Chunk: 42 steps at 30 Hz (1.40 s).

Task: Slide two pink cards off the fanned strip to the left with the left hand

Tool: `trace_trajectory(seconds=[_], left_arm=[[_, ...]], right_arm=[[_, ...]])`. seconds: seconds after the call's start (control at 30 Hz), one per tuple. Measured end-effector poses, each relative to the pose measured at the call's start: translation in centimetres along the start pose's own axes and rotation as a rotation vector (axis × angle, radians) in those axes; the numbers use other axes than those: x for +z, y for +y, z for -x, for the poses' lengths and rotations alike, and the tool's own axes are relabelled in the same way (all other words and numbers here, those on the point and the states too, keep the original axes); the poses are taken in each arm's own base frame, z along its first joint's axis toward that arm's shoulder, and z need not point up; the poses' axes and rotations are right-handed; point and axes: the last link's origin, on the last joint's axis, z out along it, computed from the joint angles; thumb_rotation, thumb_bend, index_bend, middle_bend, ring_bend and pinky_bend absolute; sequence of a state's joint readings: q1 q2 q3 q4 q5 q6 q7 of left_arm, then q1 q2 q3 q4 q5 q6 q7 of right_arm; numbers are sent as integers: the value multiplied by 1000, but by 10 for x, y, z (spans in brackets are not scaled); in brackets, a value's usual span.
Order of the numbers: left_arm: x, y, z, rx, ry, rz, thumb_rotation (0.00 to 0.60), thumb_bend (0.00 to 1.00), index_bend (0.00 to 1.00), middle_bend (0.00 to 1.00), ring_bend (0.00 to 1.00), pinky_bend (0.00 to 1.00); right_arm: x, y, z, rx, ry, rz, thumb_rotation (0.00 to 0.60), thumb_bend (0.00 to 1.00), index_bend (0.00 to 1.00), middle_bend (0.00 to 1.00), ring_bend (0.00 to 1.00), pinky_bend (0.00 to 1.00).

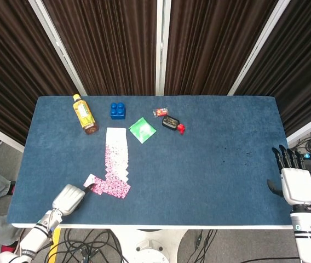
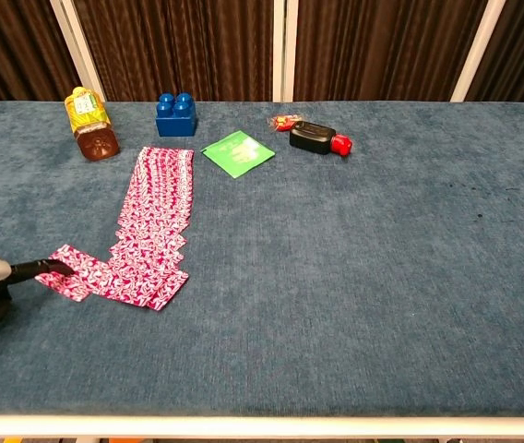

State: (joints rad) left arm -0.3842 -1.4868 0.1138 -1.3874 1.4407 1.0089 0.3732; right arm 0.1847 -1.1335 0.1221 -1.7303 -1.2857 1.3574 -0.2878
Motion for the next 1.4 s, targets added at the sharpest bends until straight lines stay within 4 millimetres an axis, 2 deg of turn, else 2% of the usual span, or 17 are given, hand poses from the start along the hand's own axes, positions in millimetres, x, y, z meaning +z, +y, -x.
trace_trajectory(seconds=[0.23, 0.47, 0.73, 0.93, 1.17, 1.4], left_arm=[[6, -15, -2, 19, 6, -55, 600, 713, 111, 794, 879, 831], [15, -40, 0, 22, -13, -137, 600, 716, 112, 792, 879, 831], [19, -55, -17, -2, 67, -202, 600, 717, 111, 792, 879, 830], [13, -39, -23, -5, 87, -144, 600, 716, 111, 791, 879, 830], [-3, 8, -19, -37, 59, 18, 600, 717, 111, 787, 877, 826], [-4, 33, -20, -68, 66, 95, 600, 721, 112, 785, 877, 825]], right_arm=[[1, -3, 4, -2, -12, -3, 600, 203, 0, 0, 0, 0], [1, -5, 0, -4, -1, -3, 600, 202, 0, 0, 0, 0], [0, -2, 1, -1, -6, 4, 600, 202, 0, 0, 0, 0], [1, -1, 1, 8, -2, 1, 600, 203, 0, 0, 0, 0], [0, 3, 3, 14, -5, 7, 600, 203, 0, 0, 0, 0], [0, 8, 2, 26, -4, 17, 600, 202, 0, 0, 0, 0]])
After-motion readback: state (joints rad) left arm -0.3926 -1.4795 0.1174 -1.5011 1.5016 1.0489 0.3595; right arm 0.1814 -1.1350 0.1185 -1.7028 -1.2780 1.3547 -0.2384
